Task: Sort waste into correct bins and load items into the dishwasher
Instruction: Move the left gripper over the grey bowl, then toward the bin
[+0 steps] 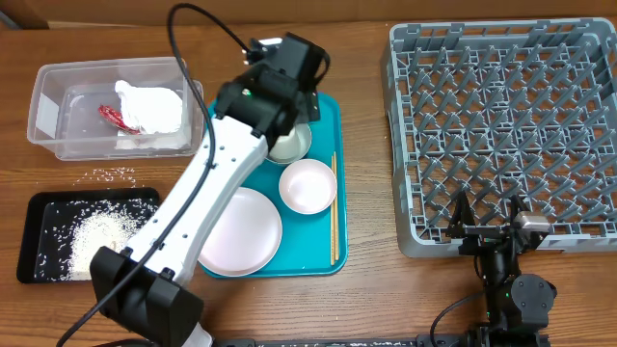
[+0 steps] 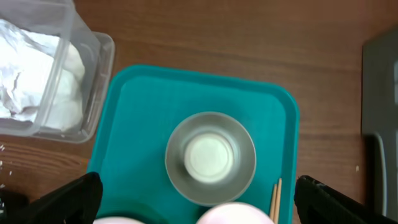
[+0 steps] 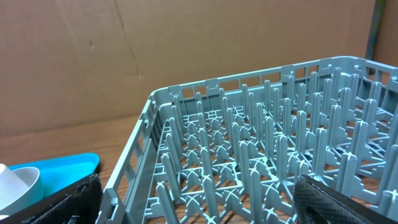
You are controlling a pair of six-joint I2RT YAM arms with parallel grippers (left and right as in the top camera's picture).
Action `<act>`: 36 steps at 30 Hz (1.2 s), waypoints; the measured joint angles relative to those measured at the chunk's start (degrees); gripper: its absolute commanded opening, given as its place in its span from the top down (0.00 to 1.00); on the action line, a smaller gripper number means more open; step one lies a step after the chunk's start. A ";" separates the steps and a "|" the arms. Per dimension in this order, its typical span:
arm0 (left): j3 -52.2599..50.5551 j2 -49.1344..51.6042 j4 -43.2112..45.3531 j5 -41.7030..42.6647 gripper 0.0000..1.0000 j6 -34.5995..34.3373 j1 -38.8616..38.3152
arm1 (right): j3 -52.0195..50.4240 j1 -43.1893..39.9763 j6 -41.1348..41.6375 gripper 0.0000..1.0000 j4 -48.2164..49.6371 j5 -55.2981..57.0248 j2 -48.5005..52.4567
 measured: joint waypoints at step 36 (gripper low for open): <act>1.20 -14.34 -16.35 -3.26 0.00 -9.07 28.61 | 0.00 0.00 -0.04 0.00 -0.02 0.00 0.00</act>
